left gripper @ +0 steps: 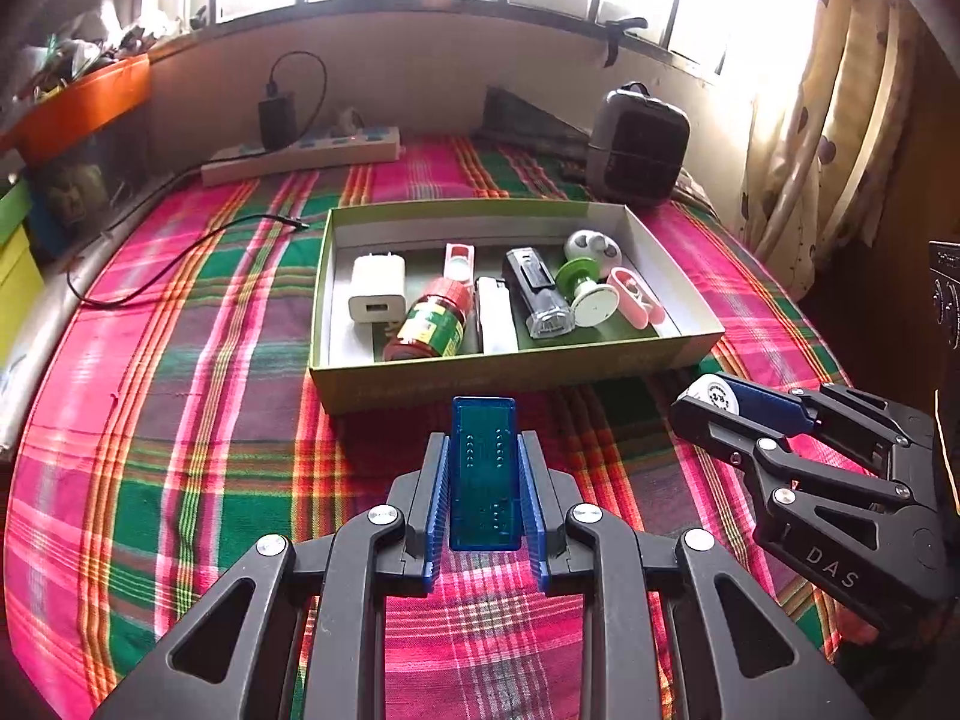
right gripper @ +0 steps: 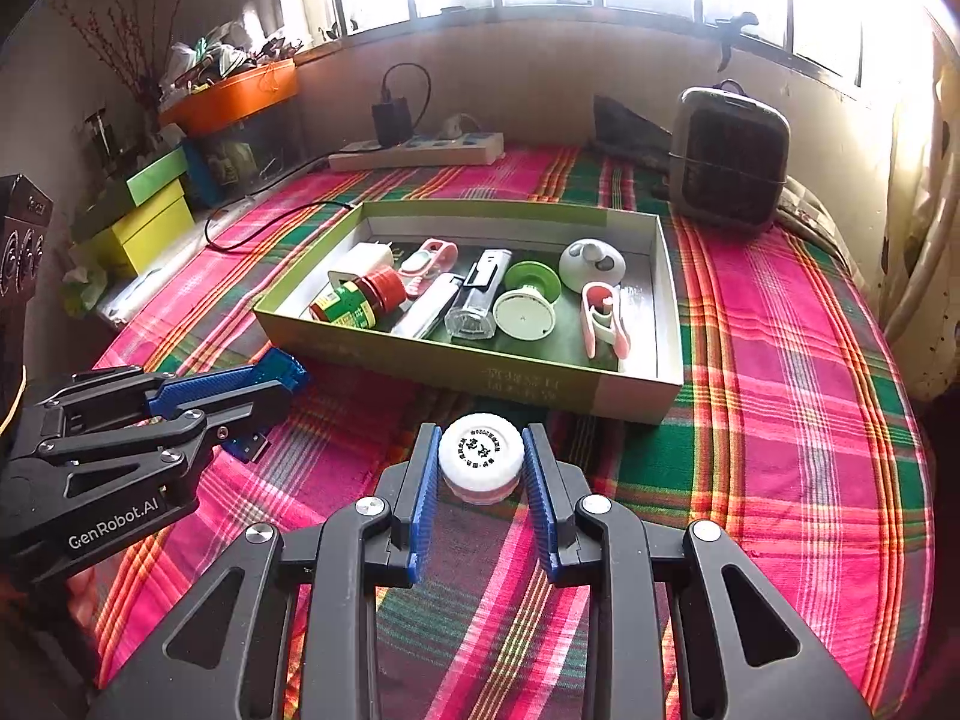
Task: Organize rigid objects
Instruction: 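Carry the blue USB device and white container over the tray, then lower both items into the tray and open both tools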
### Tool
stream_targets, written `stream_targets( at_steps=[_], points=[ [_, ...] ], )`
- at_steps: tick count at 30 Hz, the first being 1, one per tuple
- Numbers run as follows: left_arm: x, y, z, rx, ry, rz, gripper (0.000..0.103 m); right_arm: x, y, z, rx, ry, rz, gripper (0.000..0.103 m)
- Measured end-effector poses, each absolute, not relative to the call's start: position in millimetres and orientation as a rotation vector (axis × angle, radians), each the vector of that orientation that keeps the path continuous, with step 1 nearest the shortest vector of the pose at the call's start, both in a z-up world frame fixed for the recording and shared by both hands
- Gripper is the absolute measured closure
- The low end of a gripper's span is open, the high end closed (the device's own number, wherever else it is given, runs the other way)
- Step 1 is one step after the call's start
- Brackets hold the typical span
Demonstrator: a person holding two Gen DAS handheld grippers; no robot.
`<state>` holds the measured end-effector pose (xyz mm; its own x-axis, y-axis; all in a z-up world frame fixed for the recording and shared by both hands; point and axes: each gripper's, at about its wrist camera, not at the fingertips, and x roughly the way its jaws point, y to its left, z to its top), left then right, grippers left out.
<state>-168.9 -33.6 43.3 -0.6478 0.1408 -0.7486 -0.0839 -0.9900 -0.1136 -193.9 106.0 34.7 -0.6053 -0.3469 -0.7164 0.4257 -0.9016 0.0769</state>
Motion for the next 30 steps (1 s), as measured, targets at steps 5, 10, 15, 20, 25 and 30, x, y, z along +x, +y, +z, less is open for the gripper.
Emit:
stream_targets(
  at_steps=[5,10,15,20,25,30],
  points=[
    [-175.1,-38.1,52.5,-1.234,-0.113,2.755,0.082,-200.3,107.7,45.0,1.05,0.141,-2.492,0.074],
    [-184.1,-43.1,58.9,-1.22,-0.124,2.758,0.082,-208.2,108.7,52.3,1.037,0.137,-2.502,0.074],
    [-193.9,-46.2,63.4,-1.211,-0.111,2.759,0.082,-218.1,108.8,55.1,1.036,0.133,-2.501,0.074],
    [-207.3,-51.4,66.2,-1.212,-0.102,2.765,0.082,-232.5,108.1,53.6,1.055,0.112,-2.494,0.074],
    [-220.7,-61.0,61.3,-1.235,-0.13,2.768,0.082,-249.1,109.6,46.2,1.097,0.092,-2.487,0.074],
    [-231.5,-65.9,53.9,-1.263,-0.139,2.767,0.082,-263.1,110.1,36.5,1.141,0.088,-2.477,0.074]
  ],
)
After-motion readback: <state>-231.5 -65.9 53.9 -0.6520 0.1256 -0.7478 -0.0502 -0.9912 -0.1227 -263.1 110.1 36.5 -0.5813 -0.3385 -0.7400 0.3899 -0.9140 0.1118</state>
